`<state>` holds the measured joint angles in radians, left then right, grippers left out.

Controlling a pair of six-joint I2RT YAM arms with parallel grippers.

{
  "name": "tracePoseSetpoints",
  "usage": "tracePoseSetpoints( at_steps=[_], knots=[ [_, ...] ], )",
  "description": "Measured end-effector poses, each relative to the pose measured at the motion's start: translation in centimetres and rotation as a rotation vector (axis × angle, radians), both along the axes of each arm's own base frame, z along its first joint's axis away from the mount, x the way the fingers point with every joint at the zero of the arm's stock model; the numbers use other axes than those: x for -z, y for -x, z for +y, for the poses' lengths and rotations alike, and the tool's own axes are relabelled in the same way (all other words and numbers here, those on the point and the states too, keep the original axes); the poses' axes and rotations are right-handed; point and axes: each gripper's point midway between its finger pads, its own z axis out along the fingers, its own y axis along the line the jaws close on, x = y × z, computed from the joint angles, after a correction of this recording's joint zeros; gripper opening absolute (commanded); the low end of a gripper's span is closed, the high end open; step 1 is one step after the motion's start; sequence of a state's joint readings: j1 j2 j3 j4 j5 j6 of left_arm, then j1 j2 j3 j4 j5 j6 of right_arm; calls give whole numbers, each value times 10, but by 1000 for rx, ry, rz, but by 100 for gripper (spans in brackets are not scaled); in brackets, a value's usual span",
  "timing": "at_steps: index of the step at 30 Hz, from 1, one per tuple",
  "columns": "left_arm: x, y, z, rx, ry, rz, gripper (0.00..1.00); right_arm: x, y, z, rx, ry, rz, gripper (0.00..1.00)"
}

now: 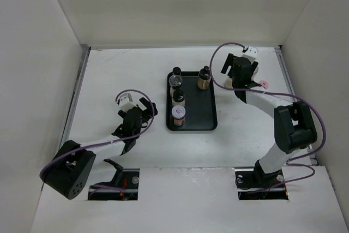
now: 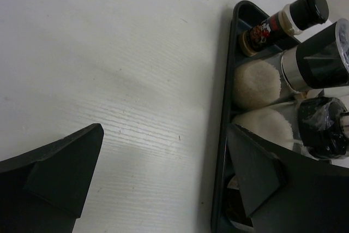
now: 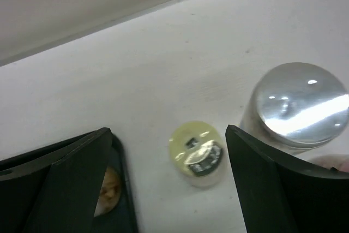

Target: Organize the condiment bottles

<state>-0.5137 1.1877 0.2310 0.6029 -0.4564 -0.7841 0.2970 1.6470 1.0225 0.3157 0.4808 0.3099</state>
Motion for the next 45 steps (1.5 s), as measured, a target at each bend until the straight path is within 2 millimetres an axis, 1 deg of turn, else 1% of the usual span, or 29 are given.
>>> tracePoseSetpoints(
  at_steps=[1, 3, 8, 11, 13, 14, 16, 17, 18, 22, 23, 25, 28, 31, 37, 41, 43, 45],
  knots=[
    [2, 0, -1, 3, -2, 5, 100, 4, 0, -8, 17, 3, 12, 91],
    [4, 1, -1, 6, -5, 10, 100, 10, 2, -14, 28, 9, 33, 91],
    [4, 1, -1, 5, -6, 11, 100, 17, 1, -15, 25, 9, 51, 88],
    [4, 1, -1, 5, -6, 11, 100, 33, -2, -20, 34, 11, 83, 85],
    [4, 1, -1, 5, -6, 11, 100, 48, -2, -23, 38, 13, 118, 80],
    [4, 1, -1, 5, -6, 11, 100, 56, -2, -23, 38, 12, 138, 75],
    [4, 1, -1, 4, -6, 11, 100, 68, -3, -24, 41, 14, 166, 62],
    [4, 1, -1, 4, -6, 11, 100, 72, -2, -24, 41, 12, 175, 58],
    [4, 1, -1, 3, -6, 11, 100, 74, -2, -23, 41, 10, 182, 57],
    [4, 1, -1, 4, -6, 12, 100, 69, 0, -22, 45, 9, 168, 55],
    [4, 1, -1, 6, -5, 12, 100, 65, 3, -23, 48, 10, 160, 54],
    [4, 1, -1, 5, -5, 12, 100, 57, 15, -19, 45, 15, 144, 54],
    [4, 0, -1, 5, -4, 12, 100, 40, 37, -3, 8, 10, 105, 54],
    [4, 1, -2, 12, -1, 13, 100, 29, 56, 23, -55, -4, 73, 54],
    [5, 1, -4, 23, 4, 15, 100, 34, 79, 78, -193, -17, 85, 55],
    [3, 0, -4, 23, 7, 8, 100, 38, 83, 105, -264, -24, 95, 55],
    [3, 0, -5, 28, 9, 9, 100, 43, 78, 115, -280, -25, 100, 56],
    [3, -1, -4, 26, 11, 7, 100, 53, 72, 121, -283, -19, 117, 58]
  ],
)
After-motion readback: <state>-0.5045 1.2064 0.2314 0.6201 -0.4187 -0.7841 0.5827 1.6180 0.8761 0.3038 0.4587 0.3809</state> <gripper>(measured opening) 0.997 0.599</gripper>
